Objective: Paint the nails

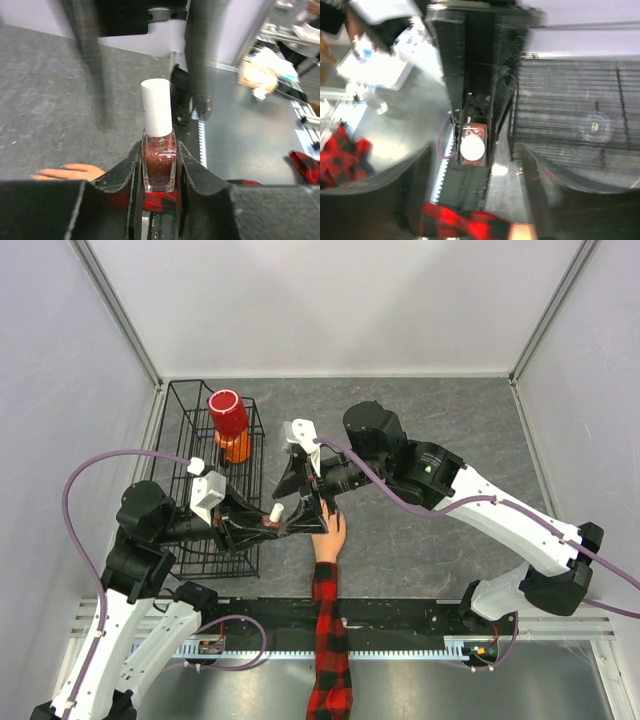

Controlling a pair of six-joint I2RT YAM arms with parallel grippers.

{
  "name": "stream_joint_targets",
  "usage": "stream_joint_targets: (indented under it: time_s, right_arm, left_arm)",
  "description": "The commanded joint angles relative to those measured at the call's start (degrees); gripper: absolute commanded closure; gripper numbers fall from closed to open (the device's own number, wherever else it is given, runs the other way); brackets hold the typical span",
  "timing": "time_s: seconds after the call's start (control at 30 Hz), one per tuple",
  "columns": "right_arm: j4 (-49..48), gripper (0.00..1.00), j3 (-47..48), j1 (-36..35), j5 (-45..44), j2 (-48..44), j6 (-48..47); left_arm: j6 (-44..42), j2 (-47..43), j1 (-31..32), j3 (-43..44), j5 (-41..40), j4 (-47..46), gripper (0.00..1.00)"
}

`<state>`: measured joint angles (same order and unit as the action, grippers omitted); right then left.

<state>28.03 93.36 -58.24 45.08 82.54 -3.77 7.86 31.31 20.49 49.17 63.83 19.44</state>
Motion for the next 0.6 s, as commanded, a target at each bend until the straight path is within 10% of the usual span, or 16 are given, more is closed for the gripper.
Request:
stream_joint_targets:
  time_s: [0.0, 0.27, 0.57]
  right_arm:
    - [0.5, 0.11, 2.3, 0.6, -13.4, -1.3, 8.3]
    - [2.8, 0.03, 7.3, 0.6, -26.4, 0.2, 23.1]
    - [4.2, 0.29, 11.1, 0.4, -28.2, 4.2, 28.9]
  left_arm:
    - [-3.9, -1.0, 0.0, 2.7, -9.7, 0.9, 0.98]
    - [-6.6, -1.2, -0.1, 1.8, -20.9, 0.1, 0.98]
    - [-6.9, -1.6, 0.0, 1.1, -23.5, -0.5, 0.98]
